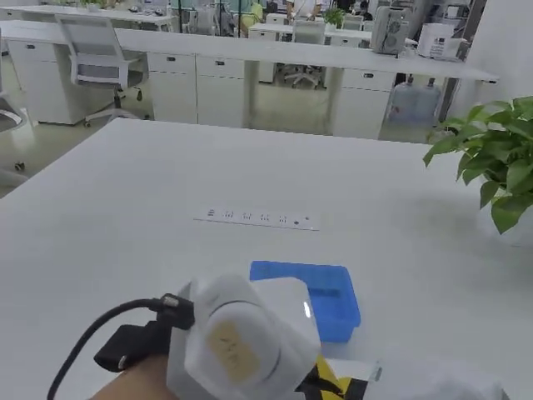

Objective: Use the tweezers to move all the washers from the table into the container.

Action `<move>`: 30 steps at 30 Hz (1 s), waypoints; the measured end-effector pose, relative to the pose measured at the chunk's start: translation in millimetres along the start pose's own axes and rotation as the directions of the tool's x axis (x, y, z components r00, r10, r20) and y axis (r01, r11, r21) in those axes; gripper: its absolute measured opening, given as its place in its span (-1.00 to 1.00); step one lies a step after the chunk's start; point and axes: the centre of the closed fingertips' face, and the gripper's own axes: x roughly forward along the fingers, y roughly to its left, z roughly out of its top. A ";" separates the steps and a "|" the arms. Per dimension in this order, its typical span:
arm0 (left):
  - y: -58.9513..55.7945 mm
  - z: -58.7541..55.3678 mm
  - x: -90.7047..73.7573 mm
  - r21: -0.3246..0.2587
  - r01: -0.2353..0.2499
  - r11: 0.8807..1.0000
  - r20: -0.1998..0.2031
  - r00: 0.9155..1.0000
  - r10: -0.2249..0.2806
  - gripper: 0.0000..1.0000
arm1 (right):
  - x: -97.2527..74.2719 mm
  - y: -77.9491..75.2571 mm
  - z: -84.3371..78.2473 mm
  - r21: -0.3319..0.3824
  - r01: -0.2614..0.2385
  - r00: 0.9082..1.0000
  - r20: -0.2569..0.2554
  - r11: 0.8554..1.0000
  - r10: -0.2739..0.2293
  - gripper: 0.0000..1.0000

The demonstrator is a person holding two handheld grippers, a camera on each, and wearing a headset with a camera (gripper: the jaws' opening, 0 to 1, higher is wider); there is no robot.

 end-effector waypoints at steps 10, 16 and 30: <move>18.5 -57.2 18.8 -0.031 0.032 0.999 -0.082 0.996 -0.034 -1.00 | 36.7 -6.2 -29.8 0.031 0.005 0.997 -0.071 0.999 -0.002 -0.85; 22.9 -83.4 19.7 -0.032 0.027 0.999 -0.115 0.993 -0.030 -1.00 | 27.0 0.8 -37.4 0.181 -0.016 0.998 -0.060 0.983 0.027 -0.46; 35.2 -137.8 49.1 -0.140 0.010 0.990 -0.210 0.977 -0.040 -1.00 | -36.0 -16.6 -69.2 0.571 0.116 0.993 -0.037 0.813 -0.116 -0.12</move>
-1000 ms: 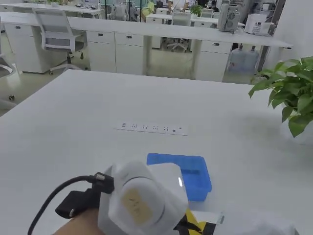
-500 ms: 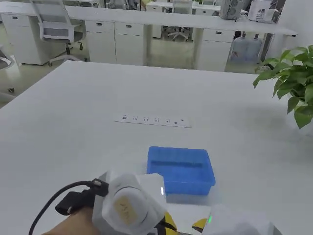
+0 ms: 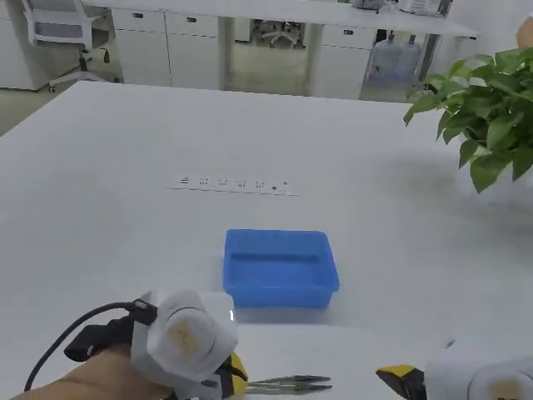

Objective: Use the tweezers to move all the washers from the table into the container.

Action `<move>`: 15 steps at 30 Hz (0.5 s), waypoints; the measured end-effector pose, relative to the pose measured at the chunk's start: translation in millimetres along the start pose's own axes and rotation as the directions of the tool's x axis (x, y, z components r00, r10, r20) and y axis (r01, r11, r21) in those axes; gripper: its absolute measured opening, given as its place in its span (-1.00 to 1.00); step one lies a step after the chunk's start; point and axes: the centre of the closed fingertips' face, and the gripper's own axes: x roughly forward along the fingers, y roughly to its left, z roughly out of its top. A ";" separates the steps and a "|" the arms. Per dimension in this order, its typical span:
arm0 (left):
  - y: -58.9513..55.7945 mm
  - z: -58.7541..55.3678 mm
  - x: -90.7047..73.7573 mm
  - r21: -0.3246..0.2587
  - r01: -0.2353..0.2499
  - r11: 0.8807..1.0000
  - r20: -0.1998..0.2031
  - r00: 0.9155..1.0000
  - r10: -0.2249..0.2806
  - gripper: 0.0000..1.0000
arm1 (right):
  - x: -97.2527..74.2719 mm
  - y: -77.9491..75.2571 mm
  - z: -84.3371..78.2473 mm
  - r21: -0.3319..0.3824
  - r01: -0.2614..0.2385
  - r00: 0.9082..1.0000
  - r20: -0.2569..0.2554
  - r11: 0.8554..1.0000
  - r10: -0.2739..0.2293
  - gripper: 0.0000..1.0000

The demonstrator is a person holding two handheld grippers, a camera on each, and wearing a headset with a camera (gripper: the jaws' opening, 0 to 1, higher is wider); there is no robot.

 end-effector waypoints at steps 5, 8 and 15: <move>7.4 -4.4 -7.8 -0.151 -0.032 0.988 -0.007 0.999 0.032 -0.65 | -8.2 0.1 13.5 0.000 0.016 0.999 0.027 1.000 -0.016 0.02; 9.6 -0.2 -23.2 -0.277 -0.078 0.958 0.055 0.994 0.097 -0.37 | -8.9 0.8 19.9 -0.006 0.016 0.999 0.029 1.000 -0.016 0.17; 9.2 -9.1 -54.3 -0.474 -0.175 0.863 0.058 0.972 0.229 0.39 | -6.2 -3.8 25.9 0.070 -0.002 0.999 0.039 0.998 -0.001 0.43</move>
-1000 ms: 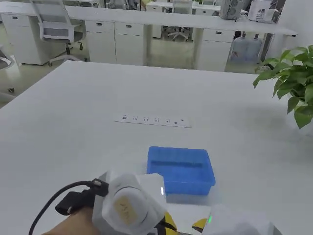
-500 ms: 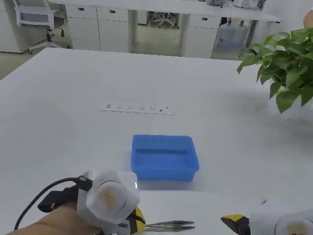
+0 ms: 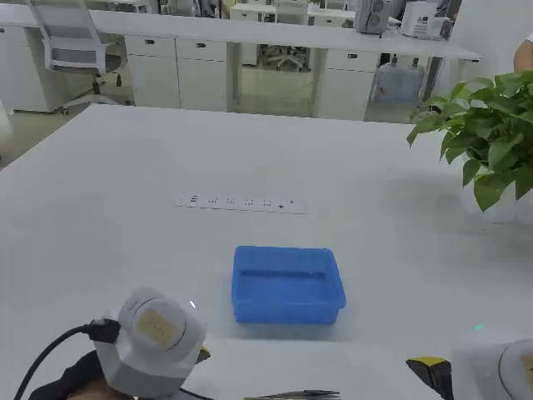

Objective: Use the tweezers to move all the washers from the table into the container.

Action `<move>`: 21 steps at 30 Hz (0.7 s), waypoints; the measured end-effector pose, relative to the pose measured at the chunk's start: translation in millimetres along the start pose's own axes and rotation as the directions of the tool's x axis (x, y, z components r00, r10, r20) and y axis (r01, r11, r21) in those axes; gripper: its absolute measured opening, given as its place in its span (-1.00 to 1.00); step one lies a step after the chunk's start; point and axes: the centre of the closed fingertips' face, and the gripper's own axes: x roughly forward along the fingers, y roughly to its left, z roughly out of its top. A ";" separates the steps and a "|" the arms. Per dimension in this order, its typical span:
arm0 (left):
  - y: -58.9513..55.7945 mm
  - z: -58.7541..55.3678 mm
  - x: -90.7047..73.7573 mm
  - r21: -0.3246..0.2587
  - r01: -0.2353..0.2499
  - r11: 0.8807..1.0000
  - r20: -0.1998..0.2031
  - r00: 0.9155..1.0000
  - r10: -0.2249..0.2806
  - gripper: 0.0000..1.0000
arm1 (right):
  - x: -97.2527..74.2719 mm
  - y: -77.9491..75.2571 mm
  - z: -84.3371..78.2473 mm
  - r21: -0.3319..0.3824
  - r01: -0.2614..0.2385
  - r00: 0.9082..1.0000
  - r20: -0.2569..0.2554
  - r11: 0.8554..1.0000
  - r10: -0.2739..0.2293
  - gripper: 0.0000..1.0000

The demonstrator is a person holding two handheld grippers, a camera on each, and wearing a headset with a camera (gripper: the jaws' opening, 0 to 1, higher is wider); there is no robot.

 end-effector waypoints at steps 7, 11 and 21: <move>10.7 18.4 -24.2 -0.187 -0.082 0.979 0.082 0.992 0.098 0.82 | 7.6 -2.8 -0.2 -0.034 0.011 0.999 -0.036 0.999 -0.012 0.50; 16.0 23.6 -31.4 -0.213 -0.120 0.970 0.106 0.984 0.145 0.89 | 13.1 -0.2 0.3 -0.038 0.006 0.999 -0.043 0.999 -0.008 0.54; 21.8 17.9 -38.6 -0.192 -0.183 0.964 0.107 0.973 0.206 0.96 | 10.0 -8.8 10.5 -0.067 0.018 1.000 -0.007 0.998 -0.019 0.61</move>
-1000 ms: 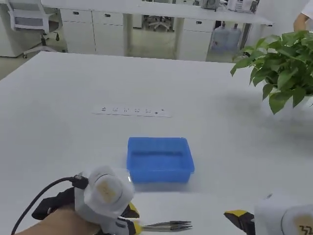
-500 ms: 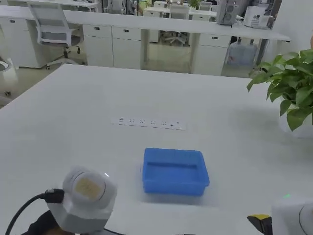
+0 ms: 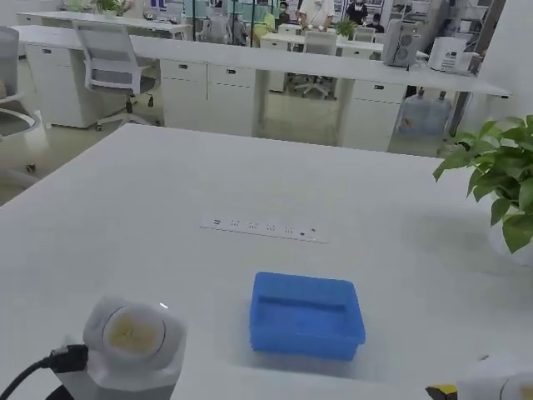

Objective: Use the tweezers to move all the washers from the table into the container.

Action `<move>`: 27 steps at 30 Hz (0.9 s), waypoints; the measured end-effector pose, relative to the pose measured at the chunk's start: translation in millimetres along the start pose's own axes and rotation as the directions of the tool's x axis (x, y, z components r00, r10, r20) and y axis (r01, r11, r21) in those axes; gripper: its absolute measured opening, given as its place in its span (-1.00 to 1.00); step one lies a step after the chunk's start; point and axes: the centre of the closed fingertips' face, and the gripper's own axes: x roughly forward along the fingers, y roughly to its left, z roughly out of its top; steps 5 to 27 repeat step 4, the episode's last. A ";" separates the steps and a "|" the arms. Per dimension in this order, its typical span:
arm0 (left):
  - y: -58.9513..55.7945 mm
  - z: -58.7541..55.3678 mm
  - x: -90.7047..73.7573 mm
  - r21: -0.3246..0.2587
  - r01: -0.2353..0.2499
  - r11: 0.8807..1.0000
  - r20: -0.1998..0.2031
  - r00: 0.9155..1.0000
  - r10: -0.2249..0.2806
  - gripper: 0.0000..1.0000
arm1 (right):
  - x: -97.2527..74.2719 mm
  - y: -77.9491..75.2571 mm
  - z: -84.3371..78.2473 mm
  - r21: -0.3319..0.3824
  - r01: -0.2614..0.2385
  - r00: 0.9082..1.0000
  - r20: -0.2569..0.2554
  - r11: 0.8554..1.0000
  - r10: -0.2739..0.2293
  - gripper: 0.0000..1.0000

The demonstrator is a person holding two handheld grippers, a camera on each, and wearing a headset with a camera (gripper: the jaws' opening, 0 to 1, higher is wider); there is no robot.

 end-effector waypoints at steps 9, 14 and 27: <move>-1.5 6.9 -4.8 0.008 -0.012 1.000 0.031 0.999 0.012 0.97 | -1.0 0.0 0.8 0.012 0.003 1.000 0.006 1.000 -0.003 0.63; -1.5 6.9 -4.8 0.008 -0.012 1.000 0.031 0.999 0.012 0.97 | -1.0 0.0 0.8 0.012 0.003 1.000 0.006 1.000 -0.003 0.63; -1.5 6.9 -4.8 0.008 -0.012 1.000 0.031 0.999 0.012 0.97 | -1.0 0.0 0.8 0.012 0.003 1.000 0.006 1.000 -0.003 0.63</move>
